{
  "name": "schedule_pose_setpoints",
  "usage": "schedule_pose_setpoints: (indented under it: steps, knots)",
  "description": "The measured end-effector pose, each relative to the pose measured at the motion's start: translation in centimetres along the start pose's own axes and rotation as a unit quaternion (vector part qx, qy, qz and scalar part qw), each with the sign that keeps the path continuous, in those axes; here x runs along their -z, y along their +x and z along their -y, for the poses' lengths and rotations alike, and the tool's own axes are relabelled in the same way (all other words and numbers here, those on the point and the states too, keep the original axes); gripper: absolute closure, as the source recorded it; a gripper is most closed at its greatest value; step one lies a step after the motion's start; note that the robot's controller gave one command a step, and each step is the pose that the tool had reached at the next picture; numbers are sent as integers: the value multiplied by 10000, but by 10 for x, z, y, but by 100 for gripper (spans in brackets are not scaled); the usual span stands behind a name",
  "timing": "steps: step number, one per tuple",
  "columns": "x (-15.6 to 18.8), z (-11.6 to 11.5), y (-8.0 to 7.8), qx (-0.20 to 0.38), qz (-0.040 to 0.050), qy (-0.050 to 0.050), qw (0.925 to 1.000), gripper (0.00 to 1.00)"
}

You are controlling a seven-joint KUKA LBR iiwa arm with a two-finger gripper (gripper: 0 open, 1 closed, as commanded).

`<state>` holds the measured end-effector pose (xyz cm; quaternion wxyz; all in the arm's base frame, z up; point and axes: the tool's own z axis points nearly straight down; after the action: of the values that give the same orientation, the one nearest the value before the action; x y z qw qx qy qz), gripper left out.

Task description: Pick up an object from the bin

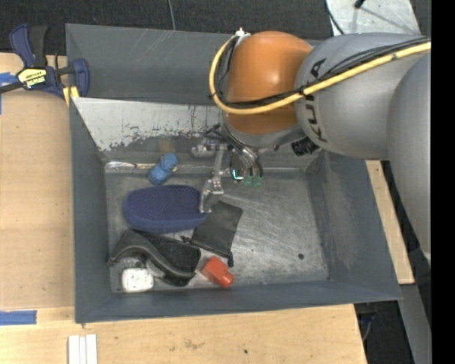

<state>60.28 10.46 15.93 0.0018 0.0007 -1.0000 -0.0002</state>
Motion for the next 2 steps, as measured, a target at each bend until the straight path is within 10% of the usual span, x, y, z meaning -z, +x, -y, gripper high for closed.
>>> schedule_pose_setpoints:
  steps: [1,2]
  knots:
    - [-50,-30,39,886,86,0,9960,0]
    - [-74,-36,-1,2580,43,5,9661,0]
